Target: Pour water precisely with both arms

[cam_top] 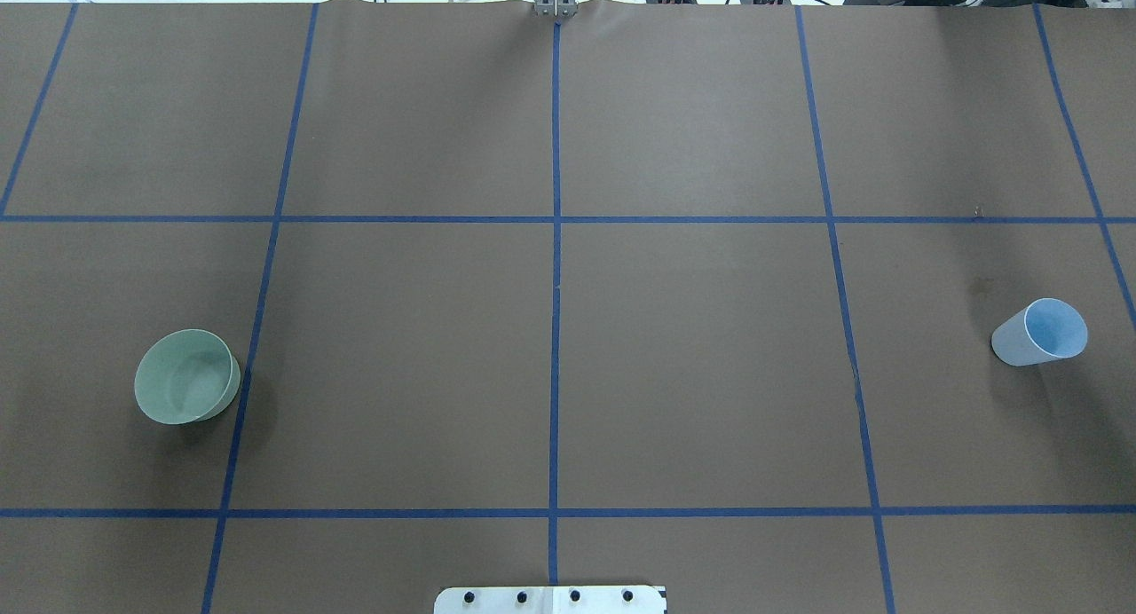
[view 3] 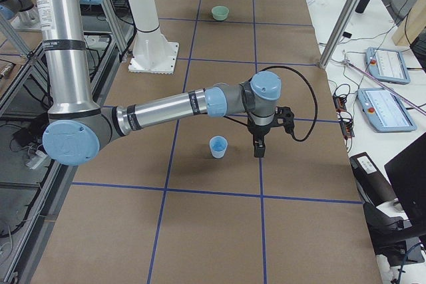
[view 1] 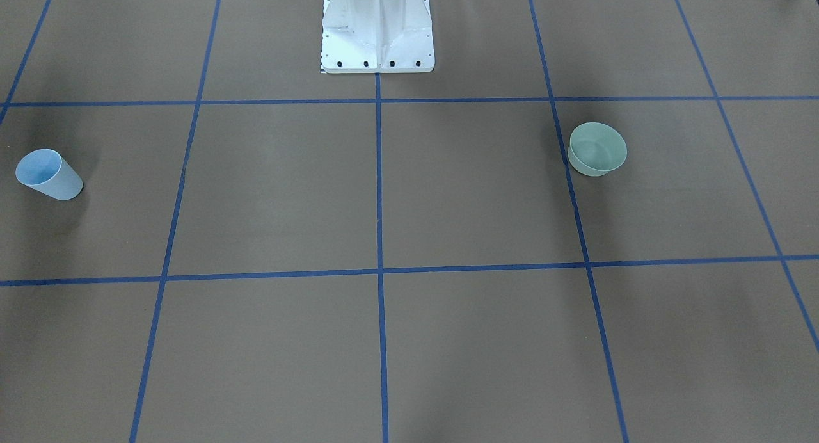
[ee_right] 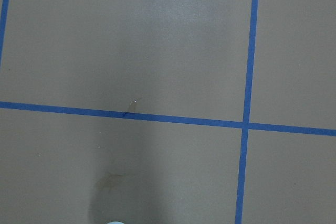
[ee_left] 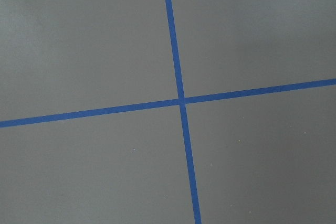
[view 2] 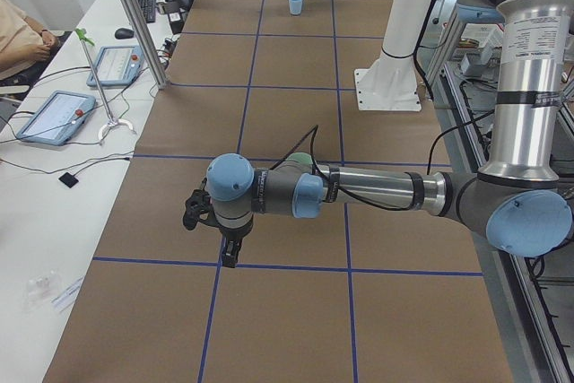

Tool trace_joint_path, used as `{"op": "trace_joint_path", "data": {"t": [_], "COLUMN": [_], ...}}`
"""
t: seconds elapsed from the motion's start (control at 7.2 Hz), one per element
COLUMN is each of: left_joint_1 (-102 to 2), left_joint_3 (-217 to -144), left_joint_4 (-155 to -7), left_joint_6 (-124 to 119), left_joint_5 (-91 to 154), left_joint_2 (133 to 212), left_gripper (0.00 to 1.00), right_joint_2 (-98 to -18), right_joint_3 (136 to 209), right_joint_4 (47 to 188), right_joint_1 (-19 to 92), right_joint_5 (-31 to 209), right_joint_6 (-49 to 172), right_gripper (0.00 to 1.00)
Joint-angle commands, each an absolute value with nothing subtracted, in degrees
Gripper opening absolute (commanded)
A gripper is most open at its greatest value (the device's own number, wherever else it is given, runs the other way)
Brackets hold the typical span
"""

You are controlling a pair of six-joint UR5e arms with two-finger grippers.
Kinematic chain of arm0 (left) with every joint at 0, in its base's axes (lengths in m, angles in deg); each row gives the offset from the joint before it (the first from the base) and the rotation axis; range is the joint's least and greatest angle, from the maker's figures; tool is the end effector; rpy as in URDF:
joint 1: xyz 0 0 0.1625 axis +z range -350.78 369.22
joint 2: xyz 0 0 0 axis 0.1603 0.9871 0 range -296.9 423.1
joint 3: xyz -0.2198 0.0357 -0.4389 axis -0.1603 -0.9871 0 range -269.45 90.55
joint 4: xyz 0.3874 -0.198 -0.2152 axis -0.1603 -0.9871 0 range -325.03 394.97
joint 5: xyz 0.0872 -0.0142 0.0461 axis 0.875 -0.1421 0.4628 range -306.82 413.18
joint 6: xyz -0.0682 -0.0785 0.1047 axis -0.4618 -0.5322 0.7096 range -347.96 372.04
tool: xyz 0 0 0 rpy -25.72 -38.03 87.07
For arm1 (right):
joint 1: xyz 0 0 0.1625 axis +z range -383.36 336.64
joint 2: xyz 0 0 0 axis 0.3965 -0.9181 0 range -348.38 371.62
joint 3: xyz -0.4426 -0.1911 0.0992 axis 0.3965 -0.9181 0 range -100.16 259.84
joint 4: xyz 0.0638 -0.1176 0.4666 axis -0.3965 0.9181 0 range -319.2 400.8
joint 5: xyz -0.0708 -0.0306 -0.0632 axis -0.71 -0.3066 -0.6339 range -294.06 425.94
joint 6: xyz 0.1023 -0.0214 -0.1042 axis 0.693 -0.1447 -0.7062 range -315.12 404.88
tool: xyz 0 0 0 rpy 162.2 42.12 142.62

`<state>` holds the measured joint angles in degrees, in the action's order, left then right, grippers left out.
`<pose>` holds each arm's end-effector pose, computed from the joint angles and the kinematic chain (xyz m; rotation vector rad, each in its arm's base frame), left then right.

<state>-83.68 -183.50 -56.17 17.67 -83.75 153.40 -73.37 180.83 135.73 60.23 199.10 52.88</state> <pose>-0.0547 -0.5747 0.7099 0.1513 0.8097 0.0842 -0.0361 -0.6099 0.6107 0.0884 -0.7679 -0.0464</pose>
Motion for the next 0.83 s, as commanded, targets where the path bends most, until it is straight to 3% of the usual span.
{"op": "trace_joint_path", "data": {"t": [0.0, 0.69], "left_joint_1": [-83.7, -83.1], "left_joint_3": [-183.5, -183.1], "left_joint_4": [-56.2, -67.1], "left_joint_6": [17.7, 17.2], "left_joint_5": [-83.8, -83.6], "left_joint_2": [153.4, 153.9], "left_gripper": [1.00, 1.00], "right_joint_2": [-73.3, -72.8], "right_joint_3": [180.8, 181.3], "right_joint_4": [135.7, 135.6], "right_joint_1": [60.2, 60.2], "right_joint_5": [199.1, 199.0], "right_joint_6": [53.1, 53.1], "right_gripper": [1.00, 1.00]}}
